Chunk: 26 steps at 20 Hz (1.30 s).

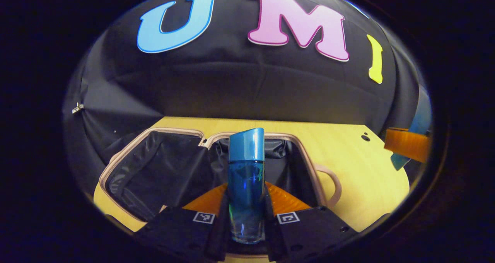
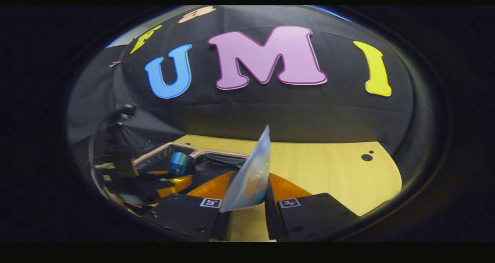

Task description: First open the suitcase, pack the skin care products into it, and then close the suitcase.

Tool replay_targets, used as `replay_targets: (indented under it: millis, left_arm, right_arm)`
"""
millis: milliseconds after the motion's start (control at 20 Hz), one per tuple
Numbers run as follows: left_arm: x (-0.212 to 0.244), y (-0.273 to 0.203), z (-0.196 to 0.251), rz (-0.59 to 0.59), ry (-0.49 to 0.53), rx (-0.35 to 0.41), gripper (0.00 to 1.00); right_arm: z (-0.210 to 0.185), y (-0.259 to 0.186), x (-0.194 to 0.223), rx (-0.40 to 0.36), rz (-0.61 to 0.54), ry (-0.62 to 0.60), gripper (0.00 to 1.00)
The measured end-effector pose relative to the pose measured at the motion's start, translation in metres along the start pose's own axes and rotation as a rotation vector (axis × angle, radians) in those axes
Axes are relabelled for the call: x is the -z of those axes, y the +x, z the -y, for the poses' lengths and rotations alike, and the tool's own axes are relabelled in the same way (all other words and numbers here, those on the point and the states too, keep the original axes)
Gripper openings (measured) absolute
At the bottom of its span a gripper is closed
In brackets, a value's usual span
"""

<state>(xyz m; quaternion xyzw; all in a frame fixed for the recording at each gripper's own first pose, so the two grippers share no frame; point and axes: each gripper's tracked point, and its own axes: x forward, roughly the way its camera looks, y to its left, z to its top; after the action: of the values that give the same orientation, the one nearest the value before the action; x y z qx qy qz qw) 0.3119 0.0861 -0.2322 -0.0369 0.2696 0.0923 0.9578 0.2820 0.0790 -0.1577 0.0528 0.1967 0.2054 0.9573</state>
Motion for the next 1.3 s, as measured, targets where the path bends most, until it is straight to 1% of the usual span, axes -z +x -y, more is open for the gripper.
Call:
replay_targets:
  millis: [100, 200, 350, 400, 450, 600, 700, 750, 800, 850, 900, 950, 1000, 1100, 1200, 1300]
  left_arm:
    - [0.014, 0.011, -0.004, -0.095, 0.018, 0.023, 0.43]
    - [0.020, 0.022, -0.008, -0.154, 0.052, 0.014, 0.43]
    - [0.045, 0.023, -0.011, -0.304, 0.035, 0.021, 0.43]
    - [0.052, 0.021, -0.012, -0.346, 0.024, 0.015, 0.40]
    - [0.056, 0.020, -0.014, -0.367, 0.031, 0.002, 0.43]
    - [0.061, 0.024, -0.019, -0.390, 0.031, -0.031, 0.43]
    - [0.054, 0.024, -0.021, -0.363, 0.028, -0.026, 0.46]
    - [0.055, 0.022, -0.021, -0.369, 0.034, -0.024, 0.47]
    - [0.054, 0.018, -0.029, -0.363, 0.045, -0.039, 0.52]
    - [0.048, 0.010, -0.025, -0.331, 0.015, -0.005, 0.60]
    - [0.036, -0.005, -0.026, -0.274, -0.020, 0.004, 0.80]
    - [0.023, -0.019, -0.029, -0.218, -0.041, 0.000, 0.85]
    - [0.011, -0.036, -0.034, -0.162, -0.059, -0.007, 0.94]
    - [-0.018, -0.089, -0.051, -0.063, -0.082, -0.018, 1.00]
    - [-0.038, -0.137, -0.065, 0.028, -0.112, -0.005, 0.98]
    - [-0.046, -0.180, -0.077, 0.095, -0.159, 0.008, 0.97]
  right_arm:
    - [-0.013, -0.004, 0.001, -0.040, -0.011, 0.011, 0.39]
    - [-0.017, -0.010, 0.004, -0.066, -0.028, 0.016, 0.38]
    - [-0.016, -0.012, 0.008, -0.094, -0.041, 0.015, 0.38]
    - [-0.014, -0.010, 0.010, -0.095, -0.049, -0.002, 0.38]
    - [-0.011, -0.009, 0.014, -0.094, -0.063, -0.013, 0.39]
    - [-0.007, -0.007, 0.029, -0.075, -0.121, -0.008, 0.38]
    - [-0.010, -0.002, 0.033, -0.055, -0.137, -0.008, 0.38]
    - [-0.011, 0.001, 0.034, -0.046, -0.141, -0.005, 0.38]
    - [-0.014, 0.005, 0.035, -0.032, -0.152, -0.005, 0.38]
    - [-0.014, 0.009, 0.037, -0.014, -0.168, 0.004, 0.39]
    - [-0.019, 0.013, 0.040, -0.004, -0.188, 0.027, 0.38]
    - [-0.025, 0.019, 0.043, 0.001, -0.205, 0.048, 0.38]
    - [-0.032, 0.024, 0.045, 0.007, -0.224, 0.060, 0.38]
    - [-0.043, 0.036, 0.052, 0.019, -0.253, 0.056, 0.38]
    - [-0.051, 0.055, 0.062, 0.043, -0.289, 0.021, 0.38]
    - [-0.070, 0.072, 0.080, 0.036, -0.366, 0.031, 0.38]
